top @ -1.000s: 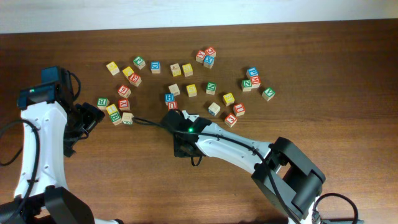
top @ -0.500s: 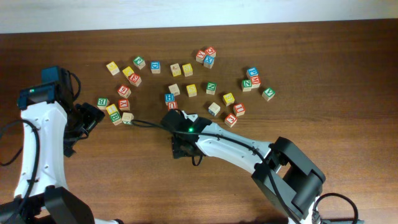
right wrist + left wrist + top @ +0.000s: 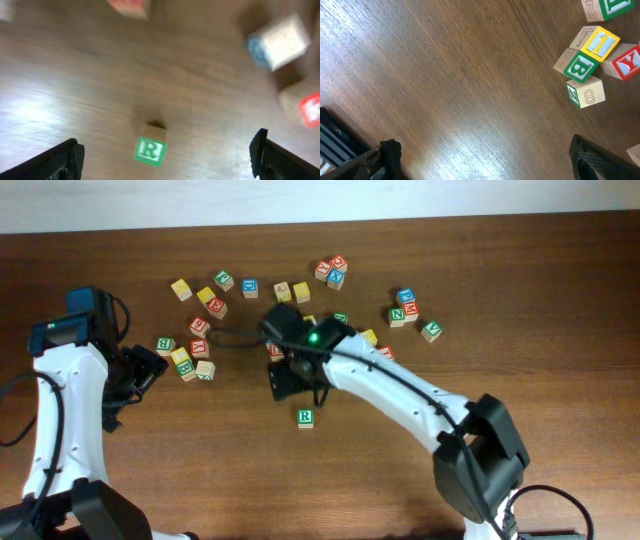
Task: Spell out RSS
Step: 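Lower the R block onto the table and open the right gripper, then move the right gripper to the blue S block near the back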
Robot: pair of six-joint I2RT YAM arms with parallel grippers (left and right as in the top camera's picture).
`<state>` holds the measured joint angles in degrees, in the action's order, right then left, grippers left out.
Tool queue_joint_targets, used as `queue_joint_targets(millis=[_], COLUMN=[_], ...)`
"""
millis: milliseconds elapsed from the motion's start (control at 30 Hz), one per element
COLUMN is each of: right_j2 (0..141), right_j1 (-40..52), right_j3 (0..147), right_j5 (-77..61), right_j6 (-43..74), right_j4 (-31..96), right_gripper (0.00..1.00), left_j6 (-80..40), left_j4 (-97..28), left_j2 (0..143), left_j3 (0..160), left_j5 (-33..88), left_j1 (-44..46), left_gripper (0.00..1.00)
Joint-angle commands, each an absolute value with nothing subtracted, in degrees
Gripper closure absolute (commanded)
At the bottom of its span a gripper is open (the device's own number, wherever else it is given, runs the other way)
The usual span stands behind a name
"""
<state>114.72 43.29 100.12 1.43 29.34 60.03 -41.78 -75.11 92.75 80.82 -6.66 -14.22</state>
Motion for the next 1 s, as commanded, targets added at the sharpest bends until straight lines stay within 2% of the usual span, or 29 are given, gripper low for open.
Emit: queue_joint_targets(millis=[0,200,367,500,567,600,633,667,967], right_j2=[114.8,114.8,117.7,123.0,125.9,126.9,127.9,128.2,131.6], right_j1=[41.8,36.4,29.0,26.9,27.7,28.2,28.6,28.9,32.0], right_j3=[110.1,117.3,117.3,117.3,117.3,117.3,117.2,117.2,117.2], right_j5=[1.7,1.3,-12.3,-19.0,-18.4,-17.3,-15.6,-14.2,-4.9], right_j6=[20.8,15.7,13.3,10.7,10.8,11.3,12.0,12.9,14.8], right_j4=[62.8,58.9,55.1,53.3,52.6,52.1,51.5,51.4,49.5], right_gripper=[0.02,0.02,0.02,0.00,0.07,0.14,0.26,0.32,0.32], left_j6=[-41.3,-41.3,-41.3,-41.3,-41.3,-41.3,-41.3,-41.3,-41.3], left_j4=[-75.0,-75.1,-75.1,-75.1,-75.0,-75.0,-75.1,-75.1,-75.0], left_j2=[93.1,93.1,93.1,93.1,93.1,93.1,93.1,93.1,93.1], left_j3=[80.5,80.5,80.5,80.5,80.5,80.5,80.5,80.5,80.5], left_j5=[-6.9,-6.9,-6.9,-6.9,-6.9,-6.9,-6.9,-6.9,-6.9], left_j1=[-14.4,-14.4,-14.4,-14.4,-14.4,-14.4,-14.4,-14.4,-14.4], left_gripper=[0.01,0.01,0.01,0.01,0.01,0.01,0.01,0.01,0.01])
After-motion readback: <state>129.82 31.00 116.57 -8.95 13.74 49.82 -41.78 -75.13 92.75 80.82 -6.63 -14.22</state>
